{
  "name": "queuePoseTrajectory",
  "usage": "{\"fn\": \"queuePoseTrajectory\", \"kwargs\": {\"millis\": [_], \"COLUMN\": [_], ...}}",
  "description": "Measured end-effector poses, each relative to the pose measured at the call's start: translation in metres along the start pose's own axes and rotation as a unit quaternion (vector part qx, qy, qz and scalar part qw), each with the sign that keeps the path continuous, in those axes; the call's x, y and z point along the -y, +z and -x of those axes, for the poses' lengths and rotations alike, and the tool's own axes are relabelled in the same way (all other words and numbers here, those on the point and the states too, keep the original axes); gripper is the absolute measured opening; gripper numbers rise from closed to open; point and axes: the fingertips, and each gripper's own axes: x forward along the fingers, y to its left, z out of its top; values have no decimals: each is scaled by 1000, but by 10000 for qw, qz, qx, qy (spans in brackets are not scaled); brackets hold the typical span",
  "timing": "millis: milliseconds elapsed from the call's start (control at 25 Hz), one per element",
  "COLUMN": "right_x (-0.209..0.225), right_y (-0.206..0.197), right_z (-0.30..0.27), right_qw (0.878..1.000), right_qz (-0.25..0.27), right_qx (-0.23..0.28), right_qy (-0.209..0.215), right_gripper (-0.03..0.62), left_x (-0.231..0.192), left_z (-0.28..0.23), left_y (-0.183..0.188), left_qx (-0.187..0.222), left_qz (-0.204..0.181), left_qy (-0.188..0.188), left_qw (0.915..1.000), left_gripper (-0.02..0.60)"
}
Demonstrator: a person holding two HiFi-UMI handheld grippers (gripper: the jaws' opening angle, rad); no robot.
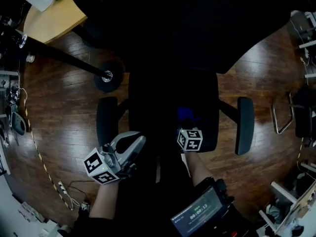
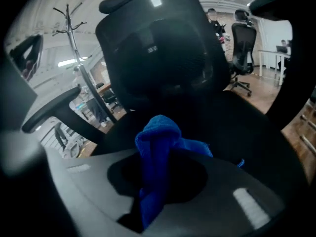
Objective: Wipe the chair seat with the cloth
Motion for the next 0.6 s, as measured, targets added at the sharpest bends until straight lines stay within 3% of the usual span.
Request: {"fn": "queuePoseTrajectory", "kwargs": {"millis": [160, 320, 480, 600], "right_x": [-106, -184, -235, -247], "right_y": [-25, -46, -75, -105], "right_z": [-34, -51, -54, -53], "right_qw": [9952, 9860, 9763, 9737], "right_qz": [105, 339, 525, 577], "right_qx": [-408, -724, -1059, -1258], "right_qy": [888, 1461, 1813, 1809], "right_gripper": [58, 58, 58, 58], "left_x": [-2, -5, -9, -12], "left_z": [29, 66, 99, 117], "left_y": [14, 26, 35, 34], "left_qx": [287, 580, 803, 870], "left_qz": [-97, -171, -223, -221], "left_qy": [282, 565, 797, 913], "left_qw": [9991, 9966, 9933, 9918], "left_gripper": [2, 3, 3, 3]}}
